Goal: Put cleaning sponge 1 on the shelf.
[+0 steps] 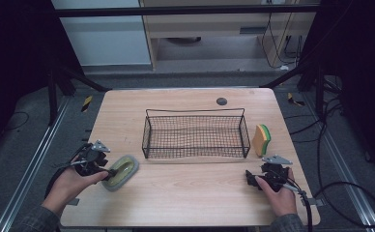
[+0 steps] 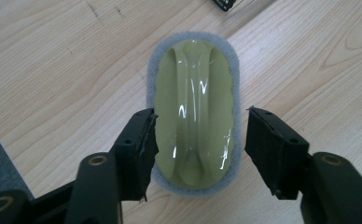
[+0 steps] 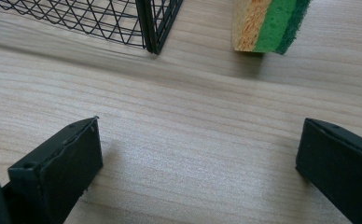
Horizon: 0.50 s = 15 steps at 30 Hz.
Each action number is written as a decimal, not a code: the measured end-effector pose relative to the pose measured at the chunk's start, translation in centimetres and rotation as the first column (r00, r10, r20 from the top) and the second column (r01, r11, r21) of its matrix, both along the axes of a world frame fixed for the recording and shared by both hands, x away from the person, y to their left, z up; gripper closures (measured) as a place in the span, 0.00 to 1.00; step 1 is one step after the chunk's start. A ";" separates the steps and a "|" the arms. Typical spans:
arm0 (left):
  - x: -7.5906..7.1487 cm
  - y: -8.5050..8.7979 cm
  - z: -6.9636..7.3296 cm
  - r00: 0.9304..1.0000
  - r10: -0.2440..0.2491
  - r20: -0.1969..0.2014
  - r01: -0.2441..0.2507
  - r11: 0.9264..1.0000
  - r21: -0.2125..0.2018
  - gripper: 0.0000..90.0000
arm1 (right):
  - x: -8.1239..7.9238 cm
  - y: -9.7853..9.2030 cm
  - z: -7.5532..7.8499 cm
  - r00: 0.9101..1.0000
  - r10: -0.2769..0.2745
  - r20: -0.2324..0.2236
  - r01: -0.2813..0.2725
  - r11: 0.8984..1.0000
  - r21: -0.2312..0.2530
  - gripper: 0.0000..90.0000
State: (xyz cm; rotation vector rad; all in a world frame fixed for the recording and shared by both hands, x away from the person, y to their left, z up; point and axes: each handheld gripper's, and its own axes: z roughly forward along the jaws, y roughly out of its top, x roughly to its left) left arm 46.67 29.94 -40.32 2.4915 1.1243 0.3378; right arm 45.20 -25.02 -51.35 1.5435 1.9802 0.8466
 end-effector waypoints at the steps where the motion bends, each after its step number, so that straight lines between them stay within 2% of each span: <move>1: 0.0 0.0 0.0 1.000 0.000 0.000 0.000 1.000 0.000 0.50 | 0.0 0.0 0.0 1.000 0.000 -0.001 0.000 1.000 0.001 0.01; 4: 0.7 0.1 -0.1 1.000 0.008 -0.029 -0.008 1.000 0.012 0.54 | 0.0 0.0 0.0 1.000 0.002 -0.002 -0.002 1.000 -0.003 0.01; 8: 1.1 -0.2 -0.6 0.997 -0.004 -0.071 0.007 0.999 0.032 0.56 | 0.0 0.0 0.0 1.000 0.003 -0.002 -0.003 1.000 0.000 0.01; 12: 1.4 -0.6 -0.9 0.996 -0.011 -0.089 0.015 0.999 0.035 0.54 | 0.0 0.0 0.0 1.000 0.003 -0.002 -0.003 1.000 0.000 0.01; 15: 1.9 -1.0 -1.3 0.996 -0.023 -0.085 0.029 0.997 0.069 0.54 | 0.0 0.0 0.0 1.000 0.003 -0.002 -0.003 1.000 0.000 0.01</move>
